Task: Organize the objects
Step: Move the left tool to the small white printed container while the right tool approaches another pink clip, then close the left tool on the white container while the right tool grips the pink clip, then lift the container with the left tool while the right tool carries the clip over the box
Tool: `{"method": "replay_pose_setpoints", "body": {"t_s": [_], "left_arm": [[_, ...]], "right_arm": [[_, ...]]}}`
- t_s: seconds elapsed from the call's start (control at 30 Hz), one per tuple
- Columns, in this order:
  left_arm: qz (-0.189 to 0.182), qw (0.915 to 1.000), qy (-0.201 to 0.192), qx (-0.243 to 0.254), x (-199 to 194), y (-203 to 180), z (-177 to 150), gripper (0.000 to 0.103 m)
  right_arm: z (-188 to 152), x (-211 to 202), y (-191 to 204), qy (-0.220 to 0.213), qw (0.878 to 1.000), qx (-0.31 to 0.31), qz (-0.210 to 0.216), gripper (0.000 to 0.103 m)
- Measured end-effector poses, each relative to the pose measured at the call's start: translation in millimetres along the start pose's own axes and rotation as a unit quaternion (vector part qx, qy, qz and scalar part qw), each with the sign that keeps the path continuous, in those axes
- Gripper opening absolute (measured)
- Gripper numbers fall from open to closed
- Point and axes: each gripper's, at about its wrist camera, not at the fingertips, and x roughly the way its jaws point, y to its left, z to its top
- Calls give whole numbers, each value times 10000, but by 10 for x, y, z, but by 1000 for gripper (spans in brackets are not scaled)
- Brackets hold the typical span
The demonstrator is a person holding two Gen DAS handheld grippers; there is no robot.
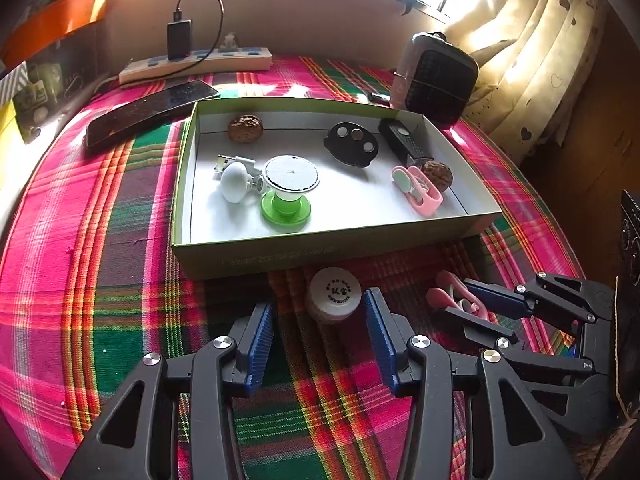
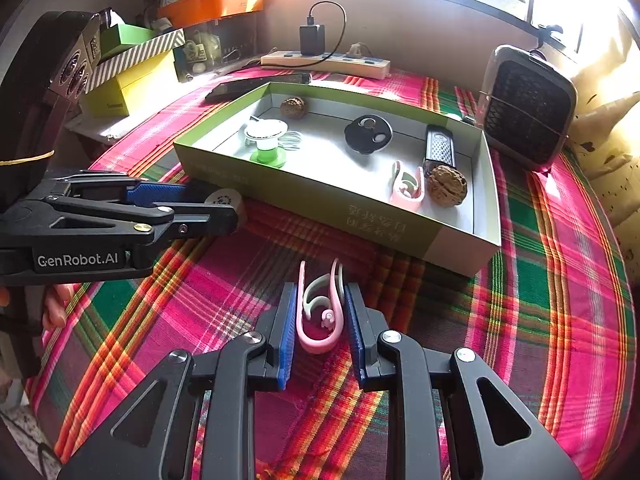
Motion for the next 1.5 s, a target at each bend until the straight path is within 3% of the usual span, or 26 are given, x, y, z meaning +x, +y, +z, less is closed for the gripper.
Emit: {"method": "replay_pose_setpoints", "body": {"t_s": [0.53, 0.97, 1.5], "left_arm": [[391, 9990, -106, 194, 67, -78, 42, 43], [548, 9983, -177, 109, 57, -36, 34, 27], [533, 9983, -220, 103, 52, -45, 23, 26]], "right_arm": [[-28, -33, -40, -35, 10000, 26, 83, 24], [-27, -38, -50, -39, 9999, 50, 116, 24], [-30, -36, -49, -36, 9999, 38, 105, 24]]}}
